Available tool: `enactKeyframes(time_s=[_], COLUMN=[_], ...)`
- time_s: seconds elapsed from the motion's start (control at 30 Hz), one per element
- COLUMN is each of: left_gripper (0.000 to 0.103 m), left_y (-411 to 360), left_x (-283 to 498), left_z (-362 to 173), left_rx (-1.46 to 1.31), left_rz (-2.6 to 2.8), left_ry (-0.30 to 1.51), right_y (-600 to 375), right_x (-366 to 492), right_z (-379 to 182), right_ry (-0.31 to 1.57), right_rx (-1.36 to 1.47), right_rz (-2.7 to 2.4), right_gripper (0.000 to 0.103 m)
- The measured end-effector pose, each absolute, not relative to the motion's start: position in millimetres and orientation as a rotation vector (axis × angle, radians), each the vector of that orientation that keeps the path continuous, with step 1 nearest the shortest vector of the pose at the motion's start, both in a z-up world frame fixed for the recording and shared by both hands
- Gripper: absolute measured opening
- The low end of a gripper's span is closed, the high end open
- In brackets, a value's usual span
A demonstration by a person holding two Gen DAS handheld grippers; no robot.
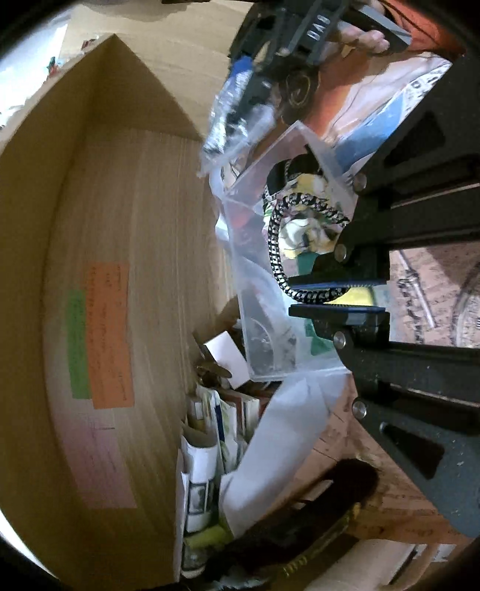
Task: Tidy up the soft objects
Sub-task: 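Release the bracelet into the clear box with the left tool while the right drops the sock bag in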
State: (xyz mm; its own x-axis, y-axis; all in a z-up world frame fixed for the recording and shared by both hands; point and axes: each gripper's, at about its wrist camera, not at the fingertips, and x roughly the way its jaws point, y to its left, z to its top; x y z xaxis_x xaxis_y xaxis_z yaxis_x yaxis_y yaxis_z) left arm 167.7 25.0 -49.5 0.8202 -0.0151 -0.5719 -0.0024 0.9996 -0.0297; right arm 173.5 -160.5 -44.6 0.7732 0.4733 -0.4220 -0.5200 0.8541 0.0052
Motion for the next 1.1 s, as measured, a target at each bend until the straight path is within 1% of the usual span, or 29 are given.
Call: enactKeyframes(time_s=[0.43,0.47,0.53,0.57,0.63,0.7,0.77,0.8,0.83,0.9,0.93,1.07,1.1], left_gripper=[0.006,0.006,0.007,0.007,0.011,0.013,0.017,0.023,0.031,0.041,0.043,0.044,0.046], left_y=[9.1,7.9,6.2,5.5,3.8,4.0,4.9,6.3,6.9,9.2,9.5,9.1,9.8], left_x=[216.8,219.1,218.0,217.4,215.8,212.1,207.9,204.4,201.4,192.6,188.2,165.2,158.9], left_z=[-97.7,-101.0,-103.7,-104.8,-105.0,-102.7,-98.4,-94.8,-91.4,-81.9,-77.2,-53.7,-47.1], left_rx=[0.005,0.013,0.021,0.027,0.033,0.026,0.020,0.009,0.000,-0.021,-0.023,-0.021,-0.027], left_rz=[0.021,0.018,0.013,0.011,0.004,-0.006,-0.012,-0.019,-0.023,-0.028,-0.027,-0.020,-0.021], left_ry=[0.726,0.745,0.758,0.763,0.769,0.768,0.763,0.758,0.753,0.724,0.706,0.629,0.607], right_y=[-137.1,-135.3,-133.5,-132.8,-132.3,-132.7,-133.7,-135.1,-136.6,-141.2,-142.8,-155.4,-159.0], right_x=[215.3,216.8,218.1,218.6,218.8,217.2,215.0,213.2,211.9,207.0,204.9,190.4,185.8], right_z=[-91.7,-93.6,-97.0,-98.1,-99.8,-98.5,-94.9,-92.1,-88.9,-80.9,-76.7,-54.7,-48.1], right_ry=[0.598,0.608,0.620,0.626,0.635,0.632,0.617,0.609,0.601,0.582,0.571,0.510,0.493], right_rx=[-0.169,-0.174,-0.186,-0.192,-0.205,-0.217,-0.220,-0.218,-0.212,-0.194,-0.184,-0.144,-0.132], right_rz=[0.553,0.553,0.544,0.544,0.543,0.530,0.522,0.522,0.525,0.533,0.536,0.547,0.552], right_gripper=[0.043,0.045,0.046,0.049,0.053,0.063,0.067,0.070,0.071,0.077,0.077,0.078,0.078])
